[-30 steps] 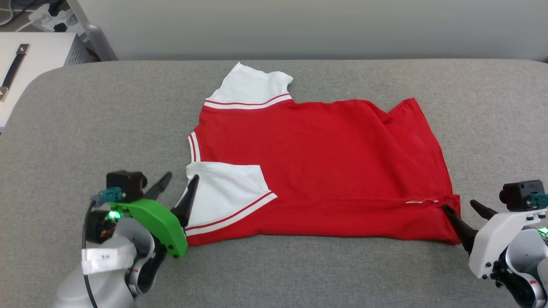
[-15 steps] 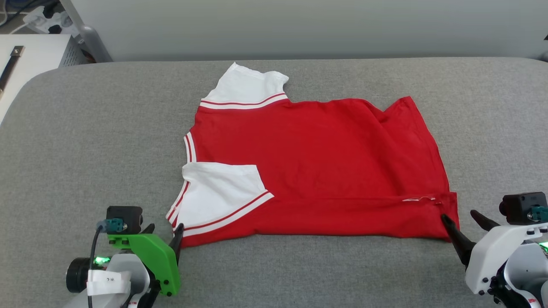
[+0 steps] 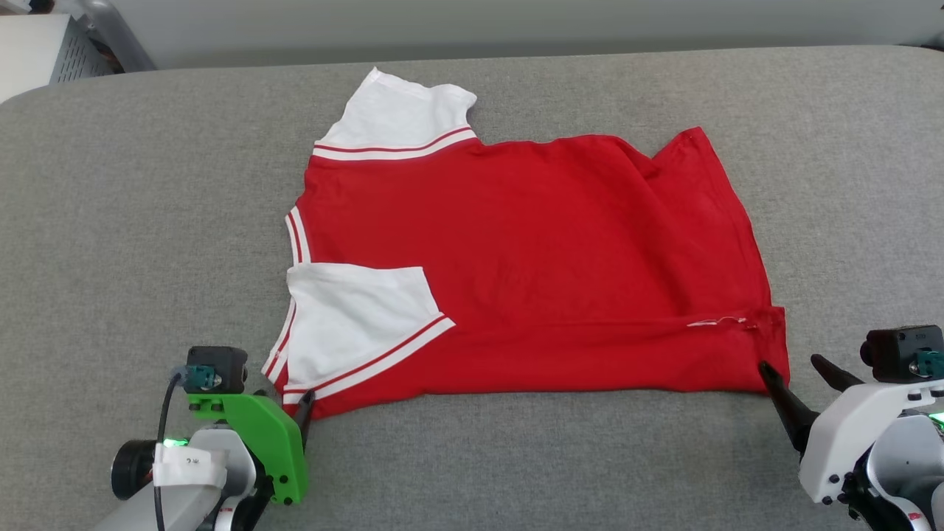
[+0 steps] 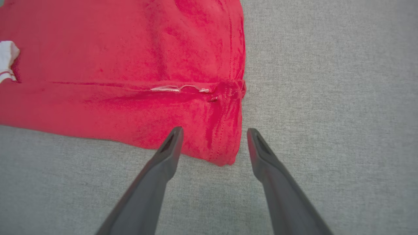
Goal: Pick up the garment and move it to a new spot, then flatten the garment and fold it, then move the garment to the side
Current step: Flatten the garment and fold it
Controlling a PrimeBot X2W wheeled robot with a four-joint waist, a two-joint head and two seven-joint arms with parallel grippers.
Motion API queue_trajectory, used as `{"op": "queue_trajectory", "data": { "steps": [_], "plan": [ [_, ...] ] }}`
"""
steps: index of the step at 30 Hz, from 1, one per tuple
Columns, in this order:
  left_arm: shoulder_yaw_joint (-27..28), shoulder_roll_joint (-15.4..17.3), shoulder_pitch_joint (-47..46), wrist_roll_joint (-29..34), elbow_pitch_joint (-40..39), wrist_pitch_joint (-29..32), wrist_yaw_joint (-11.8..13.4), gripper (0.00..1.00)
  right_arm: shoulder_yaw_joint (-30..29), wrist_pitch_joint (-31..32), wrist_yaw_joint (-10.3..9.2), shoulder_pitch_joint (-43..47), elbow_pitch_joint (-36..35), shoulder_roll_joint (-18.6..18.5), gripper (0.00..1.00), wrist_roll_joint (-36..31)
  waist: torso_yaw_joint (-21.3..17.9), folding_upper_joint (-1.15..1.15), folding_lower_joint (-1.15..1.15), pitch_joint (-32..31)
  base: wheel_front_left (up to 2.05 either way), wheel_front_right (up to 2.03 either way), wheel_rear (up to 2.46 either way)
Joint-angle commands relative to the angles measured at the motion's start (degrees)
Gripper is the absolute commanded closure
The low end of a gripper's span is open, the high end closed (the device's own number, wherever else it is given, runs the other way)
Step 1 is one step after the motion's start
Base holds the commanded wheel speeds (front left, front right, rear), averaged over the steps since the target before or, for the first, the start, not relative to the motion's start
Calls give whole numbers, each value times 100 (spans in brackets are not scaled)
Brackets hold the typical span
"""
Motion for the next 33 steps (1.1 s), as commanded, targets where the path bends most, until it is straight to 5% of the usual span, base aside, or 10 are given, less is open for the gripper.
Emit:
{"op": "queue_trajectory", "data": {
  "steps": [1,10,25,26,27,28,33],
  "plan": [
    [-114,-142,26,-90,381,86,-130,100,-34,-16,-6,55,196,-88,0,-111,56,0,0,-64,0,0,0],
    [91,-81,83,-53,-17,-439,-159,100,-213,181,-6,39,648,-22,0,-180,320,0,0,-368,0,0,0],
    [86,148,81,76,-1044,-363,94,100,-355,394,-6,-431,1688,301,0,-203,612,0,0,-96,0,0,0],
    [70,151,76,84,-1054,-342,97,100,-301,417,-6,-443,1746,294,14,-179,617,0,0,-80,0,0,0],
    [60,153,73,87,-1059,-329,97,100,-260,429,-6,-450,1783,285,64,-155,620,0,0,-69,0,0,0],
    [52,153,69,91,-1061,-322,96,100,-224,429,-6,-458,1819,273,100,-124,622,0,0,-61,0,0,0],
    [9,148,100,79,-987,-288,83,100,-126,338,-6,-456,1951,102,100,-120,609,0,0,-146,0,0,0]
  ]
}}
